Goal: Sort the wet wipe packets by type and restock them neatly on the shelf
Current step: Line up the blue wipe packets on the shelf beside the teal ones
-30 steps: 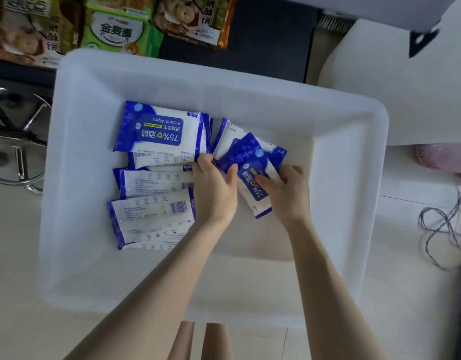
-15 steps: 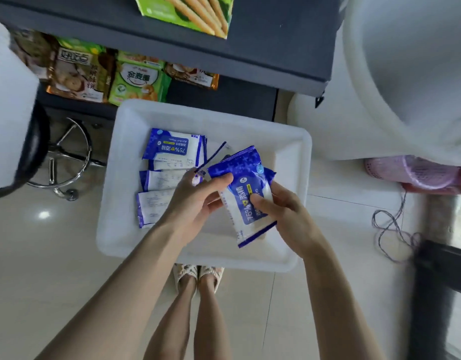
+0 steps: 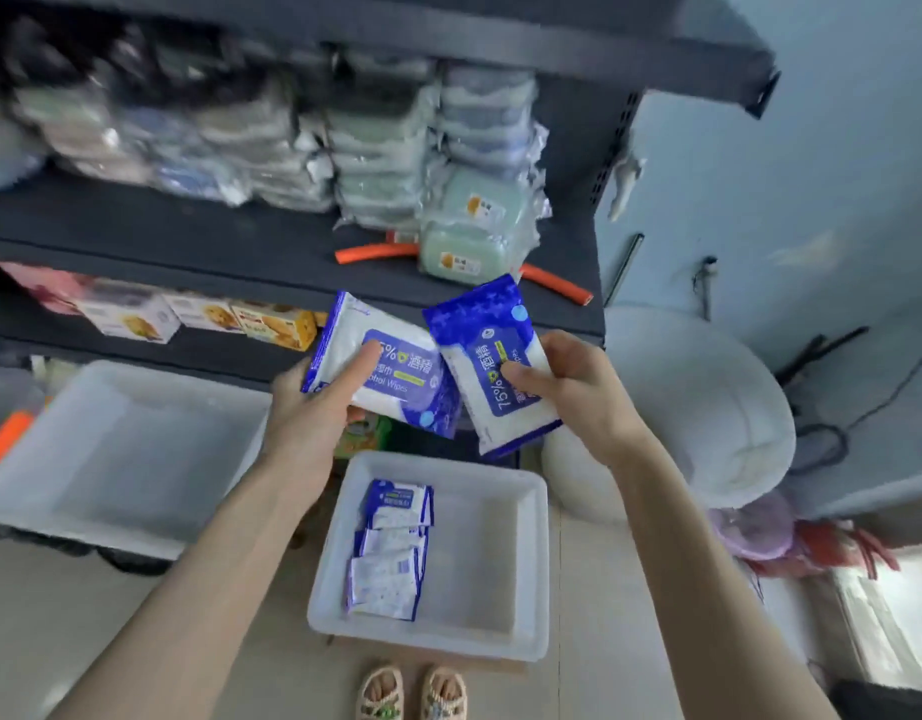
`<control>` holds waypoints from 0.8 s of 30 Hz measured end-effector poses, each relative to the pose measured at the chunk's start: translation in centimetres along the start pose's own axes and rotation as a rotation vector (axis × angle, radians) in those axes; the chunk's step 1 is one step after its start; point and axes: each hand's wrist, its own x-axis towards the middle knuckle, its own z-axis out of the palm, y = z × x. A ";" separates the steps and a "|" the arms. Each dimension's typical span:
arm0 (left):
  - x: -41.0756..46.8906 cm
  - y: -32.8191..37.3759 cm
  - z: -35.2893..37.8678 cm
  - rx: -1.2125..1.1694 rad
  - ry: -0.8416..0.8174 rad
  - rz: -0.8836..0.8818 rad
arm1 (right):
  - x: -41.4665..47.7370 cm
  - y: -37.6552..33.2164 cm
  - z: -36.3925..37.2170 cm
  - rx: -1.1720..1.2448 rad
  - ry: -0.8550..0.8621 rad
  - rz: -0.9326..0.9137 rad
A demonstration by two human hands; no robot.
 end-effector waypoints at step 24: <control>23.1 32.8 7.6 0.359 -0.396 0.606 | 19.3 -29.8 4.3 0.060 0.317 -0.518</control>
